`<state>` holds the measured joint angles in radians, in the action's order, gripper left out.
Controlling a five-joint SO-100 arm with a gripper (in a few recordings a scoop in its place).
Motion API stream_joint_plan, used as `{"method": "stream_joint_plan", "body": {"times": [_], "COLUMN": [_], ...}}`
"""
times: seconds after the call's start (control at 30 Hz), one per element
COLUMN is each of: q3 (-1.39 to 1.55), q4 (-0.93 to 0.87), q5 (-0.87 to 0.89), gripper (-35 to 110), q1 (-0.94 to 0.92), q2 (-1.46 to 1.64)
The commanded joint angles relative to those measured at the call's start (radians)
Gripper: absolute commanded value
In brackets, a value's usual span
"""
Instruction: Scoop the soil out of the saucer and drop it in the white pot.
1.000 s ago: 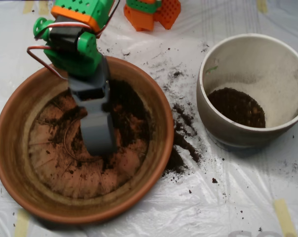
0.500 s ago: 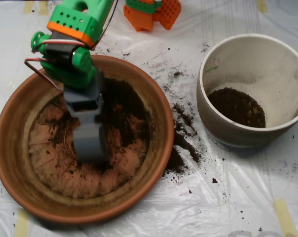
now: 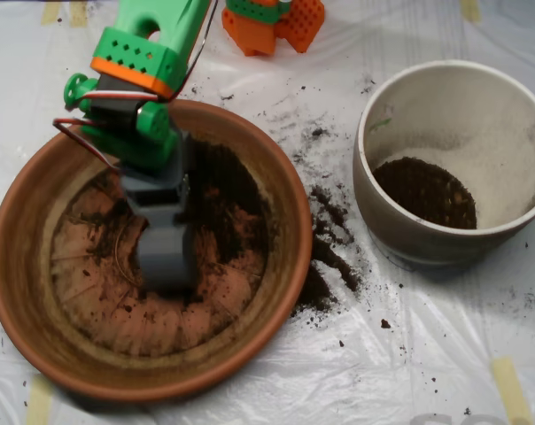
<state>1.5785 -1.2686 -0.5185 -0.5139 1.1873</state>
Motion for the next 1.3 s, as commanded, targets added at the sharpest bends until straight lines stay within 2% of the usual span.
{"method": "stream_joint_plan", "body": {"times": [0.0, 0.3, 0.6, 1.0, 1.27], "q3": [0.149, 0.385, 0.431, 0.540, 0.569], "q4": [0.040, 0.135, 0.262, 0.304, 0.281], "q5": [-0.006, 0.008, 0.037, 0.081, 0.109], "gripper": [40, 29, 27, 20, 8], "q1": [0.017, -0.005, -0.083, -0.028, 0.012], "q2": [0.156, 0.393, 0.411, 0.476, 0.495]}}
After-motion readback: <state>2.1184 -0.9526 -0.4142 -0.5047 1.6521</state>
